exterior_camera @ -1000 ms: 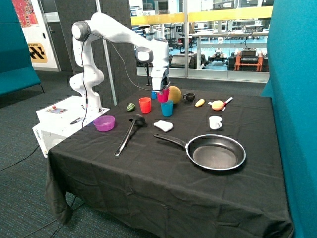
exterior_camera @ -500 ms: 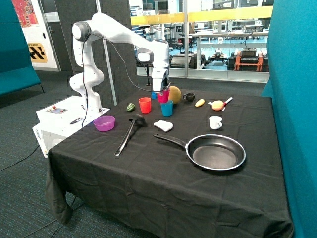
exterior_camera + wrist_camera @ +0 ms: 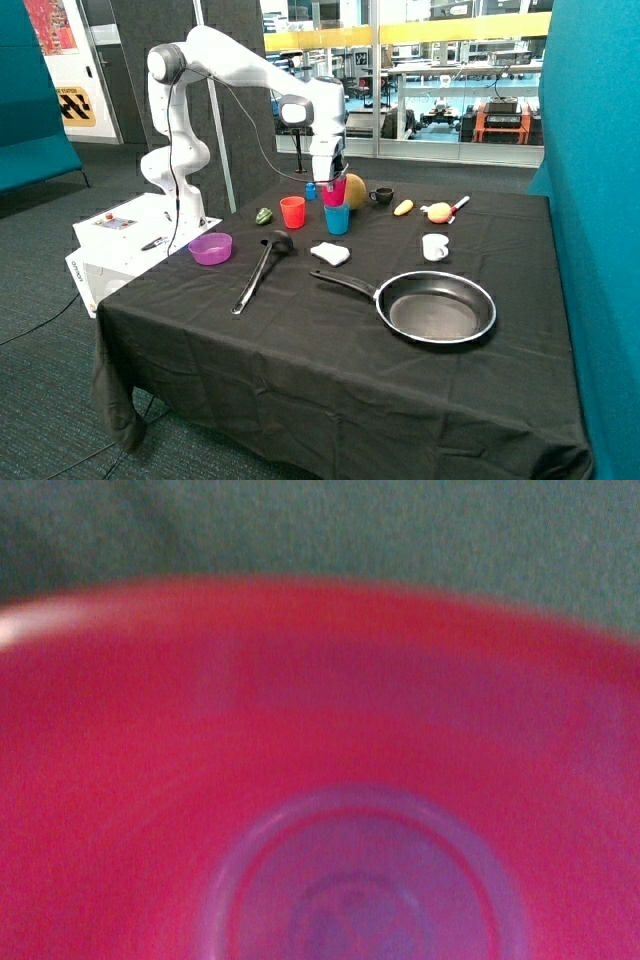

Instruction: Stack the cups

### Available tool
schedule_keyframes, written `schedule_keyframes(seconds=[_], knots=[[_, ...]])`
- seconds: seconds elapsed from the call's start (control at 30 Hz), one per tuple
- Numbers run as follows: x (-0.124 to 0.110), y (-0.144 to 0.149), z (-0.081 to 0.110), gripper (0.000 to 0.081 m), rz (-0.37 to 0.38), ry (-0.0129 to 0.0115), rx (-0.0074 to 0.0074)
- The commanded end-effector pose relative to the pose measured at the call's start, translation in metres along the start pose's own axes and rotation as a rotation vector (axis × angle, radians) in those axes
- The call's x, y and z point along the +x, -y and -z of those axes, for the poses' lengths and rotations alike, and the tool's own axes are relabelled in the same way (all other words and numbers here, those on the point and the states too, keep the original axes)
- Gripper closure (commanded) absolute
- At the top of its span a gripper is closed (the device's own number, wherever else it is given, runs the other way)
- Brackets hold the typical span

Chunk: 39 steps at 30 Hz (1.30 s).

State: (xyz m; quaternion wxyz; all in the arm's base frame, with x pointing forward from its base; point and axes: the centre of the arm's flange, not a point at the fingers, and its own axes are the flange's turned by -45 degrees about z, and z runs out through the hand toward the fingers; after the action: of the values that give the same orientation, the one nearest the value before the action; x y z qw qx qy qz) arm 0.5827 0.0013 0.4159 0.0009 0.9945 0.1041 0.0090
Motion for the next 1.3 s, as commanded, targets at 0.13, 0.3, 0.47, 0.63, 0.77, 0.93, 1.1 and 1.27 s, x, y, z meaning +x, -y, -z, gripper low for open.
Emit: schedule_keyframes(seconds=[0.13,0.3,0.47,0.63,0.77,0.93,1.1,1.27], knots=[[0.02,0.002,0.005,0.0808,0.017,0.0176,0.0039],[0.013,0.002,-0.005,0.0808,0.012,0.0176,0.0039],[0.007,0.001,-0.012,0.0808,0.004,0.0177,0.0038],[0.006,0.0,-0.013,0.0808,0.002,0.0177,0.0038],[0.007,-0.001,-0.013,0.0808,0.002,0.0177,0.0038],[0.008,-0.002,-0.016,0.0808,-0.001,0.0177,0.0037],[0.008,-0.003,-0.022,0.0808,-0.006,0.0177,0.0037],[0.004,-0.002,-0.032,0.0808,-0.007,0.0177,0.0037]])
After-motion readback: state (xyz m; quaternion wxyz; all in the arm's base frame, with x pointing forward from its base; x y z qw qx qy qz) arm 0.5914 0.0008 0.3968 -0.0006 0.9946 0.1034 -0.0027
